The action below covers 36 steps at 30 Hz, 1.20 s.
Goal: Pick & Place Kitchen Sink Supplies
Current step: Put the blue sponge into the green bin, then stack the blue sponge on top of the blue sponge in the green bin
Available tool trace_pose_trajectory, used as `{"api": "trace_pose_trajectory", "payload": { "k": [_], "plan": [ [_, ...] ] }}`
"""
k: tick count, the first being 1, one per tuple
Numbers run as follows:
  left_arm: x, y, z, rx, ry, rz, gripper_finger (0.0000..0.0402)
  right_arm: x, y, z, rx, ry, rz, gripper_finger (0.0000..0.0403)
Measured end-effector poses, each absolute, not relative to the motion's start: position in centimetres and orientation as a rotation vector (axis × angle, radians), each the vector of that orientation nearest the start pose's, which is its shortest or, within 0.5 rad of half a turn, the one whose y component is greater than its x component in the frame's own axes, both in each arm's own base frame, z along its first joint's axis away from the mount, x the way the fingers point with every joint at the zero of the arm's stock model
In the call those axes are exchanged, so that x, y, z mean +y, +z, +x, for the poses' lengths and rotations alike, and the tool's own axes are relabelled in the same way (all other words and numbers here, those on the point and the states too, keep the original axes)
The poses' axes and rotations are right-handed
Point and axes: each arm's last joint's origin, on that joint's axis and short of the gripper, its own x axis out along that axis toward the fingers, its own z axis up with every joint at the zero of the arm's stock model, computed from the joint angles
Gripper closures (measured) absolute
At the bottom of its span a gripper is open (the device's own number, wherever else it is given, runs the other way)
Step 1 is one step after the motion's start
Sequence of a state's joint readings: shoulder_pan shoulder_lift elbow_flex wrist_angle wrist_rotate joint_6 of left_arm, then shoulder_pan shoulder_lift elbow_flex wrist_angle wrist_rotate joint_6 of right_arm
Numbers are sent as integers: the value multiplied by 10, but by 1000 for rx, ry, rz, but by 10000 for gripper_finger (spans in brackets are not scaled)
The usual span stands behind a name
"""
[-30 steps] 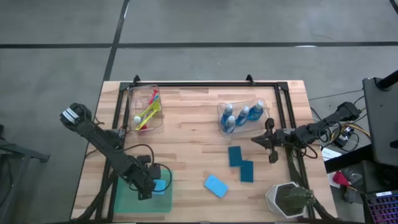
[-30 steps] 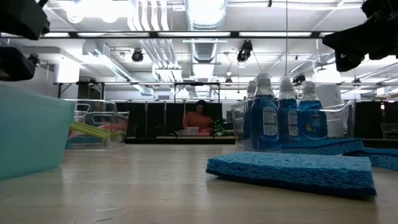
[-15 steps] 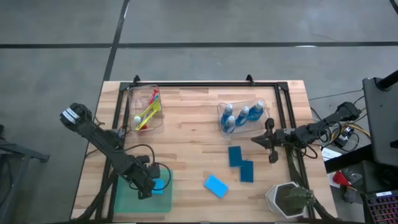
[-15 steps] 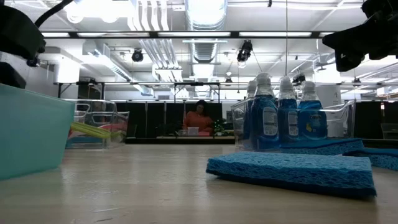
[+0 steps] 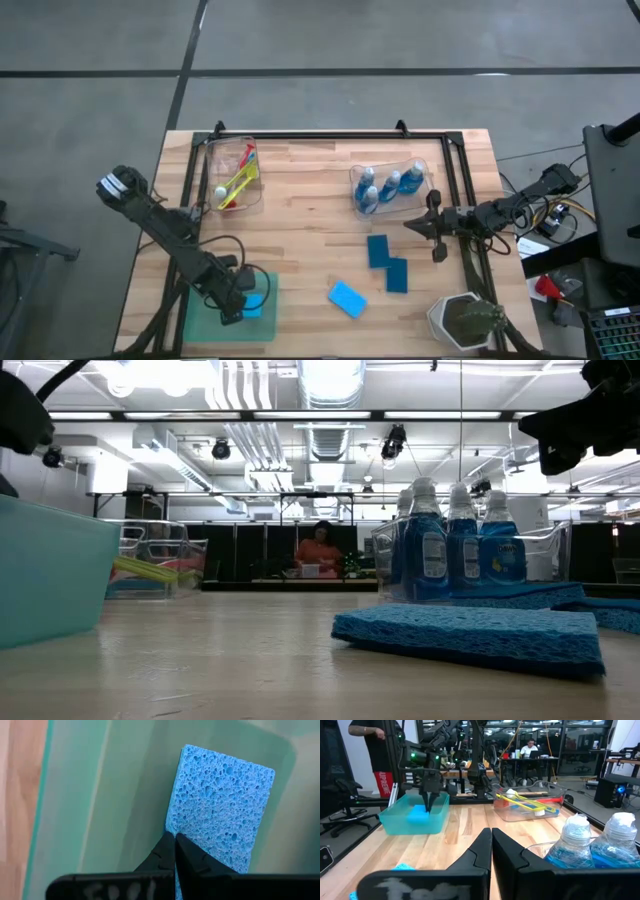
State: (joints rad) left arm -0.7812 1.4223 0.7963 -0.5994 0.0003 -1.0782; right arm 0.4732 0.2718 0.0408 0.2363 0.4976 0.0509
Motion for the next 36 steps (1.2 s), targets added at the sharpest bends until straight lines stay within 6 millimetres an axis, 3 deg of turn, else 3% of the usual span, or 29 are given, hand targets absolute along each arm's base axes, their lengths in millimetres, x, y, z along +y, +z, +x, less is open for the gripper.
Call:
{"api": "trace_pose_trajectory", "payload": {
  "k": [19,31,36],
  "plan": [
    [-176,174,171,1336,49,-461,399,38,177,105,-6,-24,52,394],
    [-176,174,171,1328,61,-472,317,38,177,105,-6,-24,52,394],
    [-180,186,175,1312,25,-503,301,38,177,105,-6,-25,52,394]
  ]
}}
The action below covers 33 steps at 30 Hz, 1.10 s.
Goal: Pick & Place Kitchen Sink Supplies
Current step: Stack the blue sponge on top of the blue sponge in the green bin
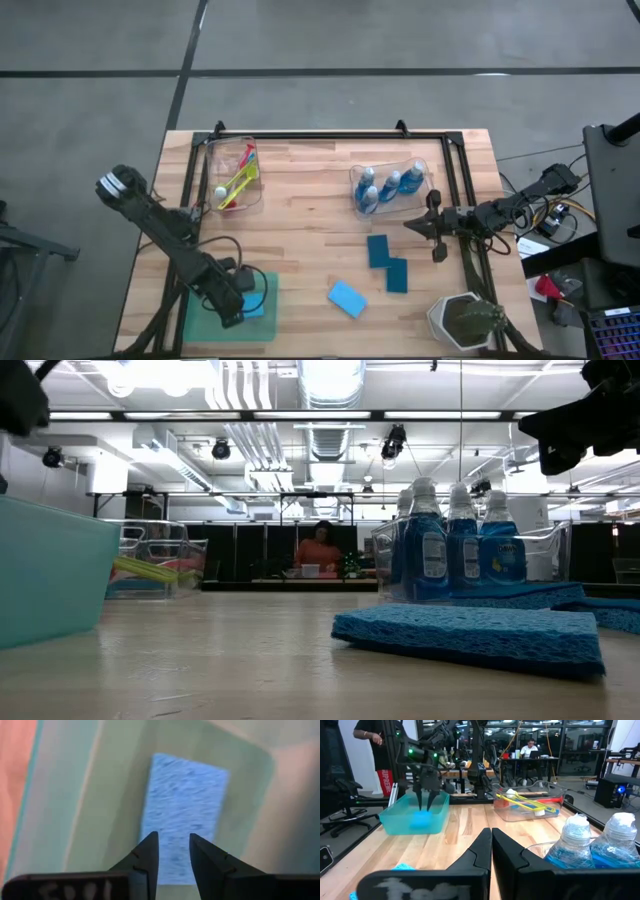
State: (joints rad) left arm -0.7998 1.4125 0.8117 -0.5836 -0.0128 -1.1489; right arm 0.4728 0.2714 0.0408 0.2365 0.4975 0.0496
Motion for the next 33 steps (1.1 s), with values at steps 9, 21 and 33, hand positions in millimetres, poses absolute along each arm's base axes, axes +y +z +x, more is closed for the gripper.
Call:
{"api": "trace_pose_trajectory", "payload": {
  "k": [9,21,33],
  "plan": [
    [-185,226,185,1145,-52,-510,305,38,177,105,-6,-24,53,394],
    [-162,266,230,863,-143,-336,303,38,177,105,-6,-24,53,394],
    [-114,277,272,658,-164,-192,193,38,177,105,-6,-24,52,394]
  ]
}}
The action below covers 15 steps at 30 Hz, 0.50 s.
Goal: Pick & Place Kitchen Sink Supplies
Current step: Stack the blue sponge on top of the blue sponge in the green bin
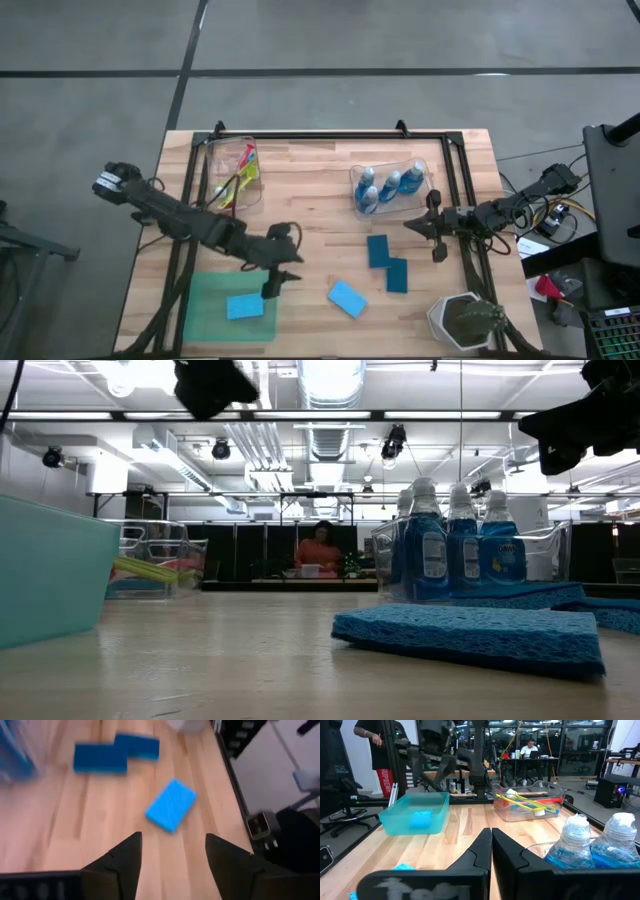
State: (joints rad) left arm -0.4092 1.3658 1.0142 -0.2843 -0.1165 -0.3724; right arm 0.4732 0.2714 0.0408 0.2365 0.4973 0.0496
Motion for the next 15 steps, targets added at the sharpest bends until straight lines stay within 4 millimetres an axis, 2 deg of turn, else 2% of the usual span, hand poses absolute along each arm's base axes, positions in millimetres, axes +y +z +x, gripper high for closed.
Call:
{"api": "trace_pose_trajectory", "payload": {
  "k": [5,8,11,15],
  "plan": [
    [-101,270,294,600,-240,-138,187,38,177,105,-6,-24,53,394],
    [-95,260,307,600,-269,-117,190,38,177,105,-6,-24,52,394],
    [-91,248,320,628,-279,-79,190,38,177,105,-6,-25,53,394],
    [-90,245,344,623,-280,-19,191,38,177,105,-7,-24,54,394]
  ]
}}
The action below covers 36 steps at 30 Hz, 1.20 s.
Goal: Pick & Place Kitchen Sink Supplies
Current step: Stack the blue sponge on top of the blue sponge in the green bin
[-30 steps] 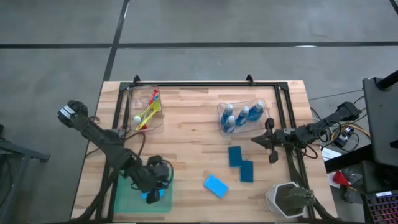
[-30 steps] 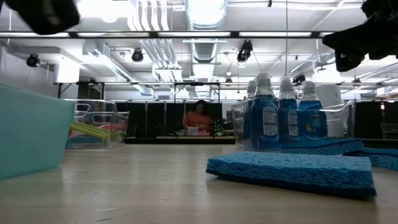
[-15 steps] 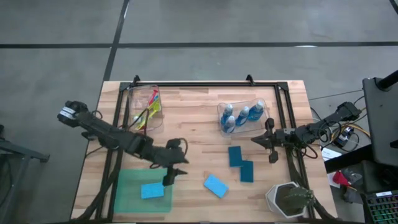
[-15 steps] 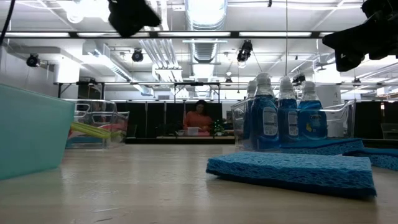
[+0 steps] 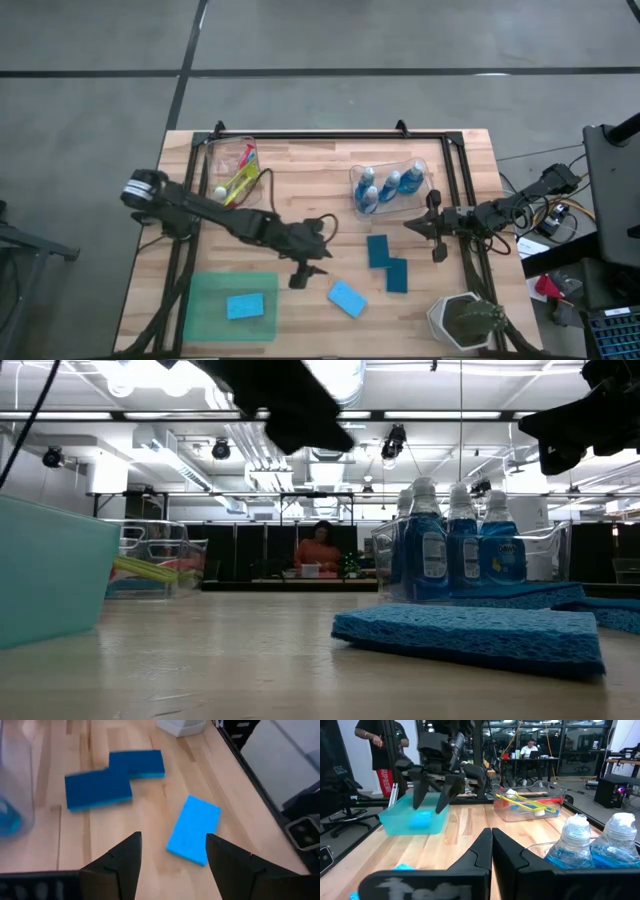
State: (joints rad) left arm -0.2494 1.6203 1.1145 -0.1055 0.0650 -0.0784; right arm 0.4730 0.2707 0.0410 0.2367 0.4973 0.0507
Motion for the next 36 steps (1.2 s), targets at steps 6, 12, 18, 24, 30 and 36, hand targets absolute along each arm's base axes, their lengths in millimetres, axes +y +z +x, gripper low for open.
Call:
{"api": "trace_pose_trajectory", "payload": {
  "k": [6,12,18,24,30,36],
  "plan": [
    [-98,240,376,671,-315,88,191,38,177,105,-6,-24,52,394],
    [-103,213,403,777,-330,157,198,38,177,105,-6,-24,54,394],
    [-108,187,424,821,-361,169,208,38,177,105,-6,-24,52,394],
    [-113,161,432,893,-445,126,223,38,177,105,-6,-24,53,394],
    [-113,146,433,930,-440,112,242,38,177,105,-6,-24,53,394],
    [-113,143,433,940,-438,108,312,38,177,105,-5,-24,52,394]
  ]
}}
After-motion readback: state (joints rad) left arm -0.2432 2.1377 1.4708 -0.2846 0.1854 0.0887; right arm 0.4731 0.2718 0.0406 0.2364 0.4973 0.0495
